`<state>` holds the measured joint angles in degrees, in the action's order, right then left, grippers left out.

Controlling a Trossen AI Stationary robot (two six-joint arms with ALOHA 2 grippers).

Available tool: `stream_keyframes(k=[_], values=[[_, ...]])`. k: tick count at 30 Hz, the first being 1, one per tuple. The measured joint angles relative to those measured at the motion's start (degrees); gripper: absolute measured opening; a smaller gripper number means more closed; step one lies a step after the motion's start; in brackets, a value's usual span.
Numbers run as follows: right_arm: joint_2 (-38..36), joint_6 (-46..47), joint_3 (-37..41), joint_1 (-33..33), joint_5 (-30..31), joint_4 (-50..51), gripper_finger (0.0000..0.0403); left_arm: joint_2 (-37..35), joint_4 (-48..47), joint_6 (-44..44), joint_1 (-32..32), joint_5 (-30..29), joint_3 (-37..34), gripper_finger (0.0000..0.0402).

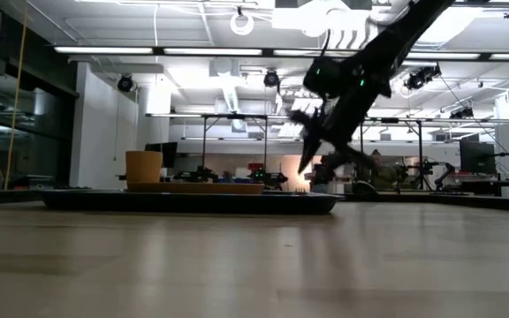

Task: Pick and place plate/cup/fork/spoon on tray
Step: Put the yellow spoon on the black serving tray

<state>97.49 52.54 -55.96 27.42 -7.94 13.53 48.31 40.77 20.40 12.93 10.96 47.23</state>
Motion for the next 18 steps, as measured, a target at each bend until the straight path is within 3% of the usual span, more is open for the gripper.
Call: stream_keyframes(k=[7, 13, 18], values=[[-15.87, -18.17, -0.26, -4.92, 0.1, 7.98, 0.0142, 0.0, -0.5, 0.0, 0.0, 0.04, 0.02, 0.0161], [-31.11, -23.36, 0.66, -15.35, 8.57, 10.29, 0.0142, 0.0, -5.85, -0.04, 0.06, 0.05, 0.0, 0.0161], [-39.08, -31.03, 0.66, -23.8, 19.33, 0.71, 0.0142, 0.33, -10.09, -0.04, 0.28, 0.02, 0.0, 0.0161]])
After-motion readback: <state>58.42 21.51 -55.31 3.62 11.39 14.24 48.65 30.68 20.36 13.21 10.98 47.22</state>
